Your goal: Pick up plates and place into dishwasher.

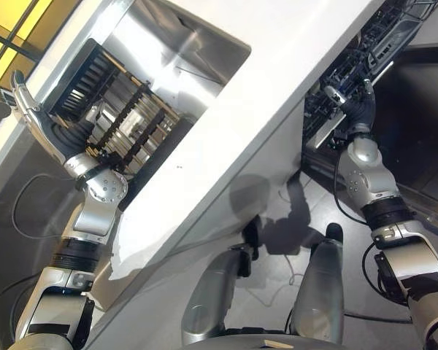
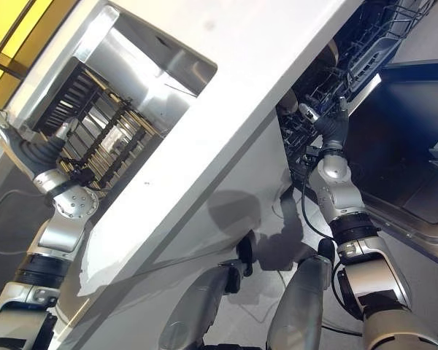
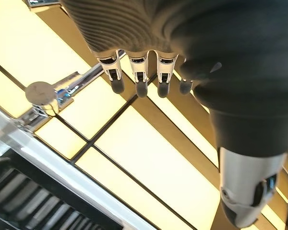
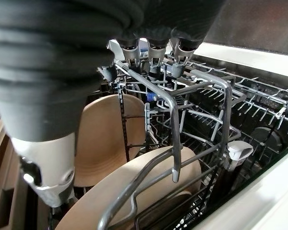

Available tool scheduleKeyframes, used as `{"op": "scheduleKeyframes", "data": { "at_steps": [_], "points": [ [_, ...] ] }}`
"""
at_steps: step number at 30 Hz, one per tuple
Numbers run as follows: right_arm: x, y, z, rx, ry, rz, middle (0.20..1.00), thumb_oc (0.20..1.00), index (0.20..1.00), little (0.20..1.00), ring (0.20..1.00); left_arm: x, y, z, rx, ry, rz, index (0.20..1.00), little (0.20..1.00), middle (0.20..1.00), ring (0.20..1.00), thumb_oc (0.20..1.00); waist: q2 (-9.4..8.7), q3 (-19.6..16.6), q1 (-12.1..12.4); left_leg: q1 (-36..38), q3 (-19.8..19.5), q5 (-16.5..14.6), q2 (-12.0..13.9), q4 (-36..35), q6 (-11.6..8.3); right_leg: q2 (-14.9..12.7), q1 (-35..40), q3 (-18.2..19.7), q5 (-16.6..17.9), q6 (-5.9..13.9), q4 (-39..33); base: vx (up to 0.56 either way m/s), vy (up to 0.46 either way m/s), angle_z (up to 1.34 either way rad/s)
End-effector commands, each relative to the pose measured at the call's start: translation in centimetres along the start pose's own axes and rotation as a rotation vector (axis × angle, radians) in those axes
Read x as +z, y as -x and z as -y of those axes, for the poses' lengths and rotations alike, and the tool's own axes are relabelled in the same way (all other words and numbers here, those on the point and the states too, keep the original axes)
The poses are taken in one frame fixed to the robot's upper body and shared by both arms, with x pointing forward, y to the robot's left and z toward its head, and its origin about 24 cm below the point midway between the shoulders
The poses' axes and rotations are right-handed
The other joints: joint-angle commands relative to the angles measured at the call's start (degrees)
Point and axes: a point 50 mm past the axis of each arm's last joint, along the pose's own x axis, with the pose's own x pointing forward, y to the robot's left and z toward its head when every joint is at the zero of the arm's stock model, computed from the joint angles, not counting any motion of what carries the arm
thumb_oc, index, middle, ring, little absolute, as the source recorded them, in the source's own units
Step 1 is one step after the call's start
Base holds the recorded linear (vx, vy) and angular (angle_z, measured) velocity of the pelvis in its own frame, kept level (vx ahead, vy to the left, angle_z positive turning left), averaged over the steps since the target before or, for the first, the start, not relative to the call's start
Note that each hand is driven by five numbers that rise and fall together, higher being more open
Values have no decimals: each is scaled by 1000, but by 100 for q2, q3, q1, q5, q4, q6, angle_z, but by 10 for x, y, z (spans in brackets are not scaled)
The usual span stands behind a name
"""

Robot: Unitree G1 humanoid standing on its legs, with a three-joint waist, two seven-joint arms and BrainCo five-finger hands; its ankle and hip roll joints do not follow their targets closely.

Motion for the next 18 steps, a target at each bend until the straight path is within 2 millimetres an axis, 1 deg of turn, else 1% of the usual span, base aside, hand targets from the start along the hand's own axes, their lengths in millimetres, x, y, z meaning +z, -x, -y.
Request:
{"op": "scheduleKeyframes", "data": {
  "at_steps": [1,3,5,6,7,8,9,11,12,15,18],
  "points": [
    [120,-11,-62,279,-99,420,1000,1000,1000,1000,1000,-1,30,-1,-48,73,-42,1000,1000,1000,1000,1000,398,127,345,-88,-172,-815,173,861,-369,-488,308,151,895,-224,-1029,7,50,7],
    [123,-11,-62,312,-121,430,1000,1000,1000,1000,1000,-2,32,0,-58,76,-46,1000,1000,1000,1000,1000,405,94,351,-64,-181,-838,144,876,-358,-504,342,146,890,-238,-1014,9,62,7],
    [129,-9,-63,393,-151,461,1000,1000,1000,1000,1000,-2,34,-1,-67,82,-50,1000,1000,1000,1000,1000,416,64,354,-69,-176,-862,127,920,-349,-517,349,146,873,-252,-967,-7,69,4],
    [134,-5,-65,475,-187,497,1000,1000,1000,1000,1000,-3,34,-1,-72,89,-52,1000,1000,1000,1000,1000,425,43,361,-71,-174,-901,119,973,-344,-519,357,151,835,-261,-904,-10,56,1],
    [135,-1,-66,533,-205,516,1000,1000,1000,1000,1000,-4,35,-2,-81,91,-54,1000,1000,1000,1000,1000,407,0,361,-69,-163,-924,102,1004,-335,-526,370,148,825,-268,-871,15,49,0],
    [135,2,-67,575,-208,524,1000,1000,1000,1000,1000,-6,36,-2,-92,93,-57,1000,1000,1000,1000,1000,390,-26,354,-61,-164,-1044,104,1125,-333,-509,390,159,722,-273,-755,0,37,1],
    [134,4,-68,609,-209,528,1000,1000,1000,1000,1000,-7,36,-2,-100,96,-56,1000,1000,1000,1000,1000,354,-56,345,-76,-156,-1014,84,1129,-318,-505,390,167,775,-283,-777,0,0,0],
    [128,11,-62,660,-205,532,1000,1000,1000,1000,1000,-10,37,-4,-123,95,-53,1000,1000,1000,1000,1000,222,-119,312,-67,-158,-1149,65,1315,-293,-488,450,177,751,-294,-701,33,7,4],
    [125,13,-57,646,-201,538,1000,1000,1000,1000,1000,-11,37,-6,-134,92,-53,1000,1000,1000,1000,1000,155,-146,294,-63,-162,-1211,69,1401,-285,-480,486,181,750,-288,-683,58,-19,7],
    [116,16,-34,572,-203,547,1000,1000,1000,1000,1000,-15,38,-9,-160,81,-46,1000,1000,1000,1000,1000,-108,-218,237,5,-165,-1386,114,1573,-255,-474,689,172,825,-254,-783,46,-49,11],
    [100,20,-7,428,-143,515,1000,1000,1000,1000,1000,-17,37,-11,-182,71,-20,1000,1000,1000,1000,1000,-367,-241,121,103,-147,-1472,200,1621,-229,-472,871,206,1046,-208,-991,34,-90,0]
  ]
}}
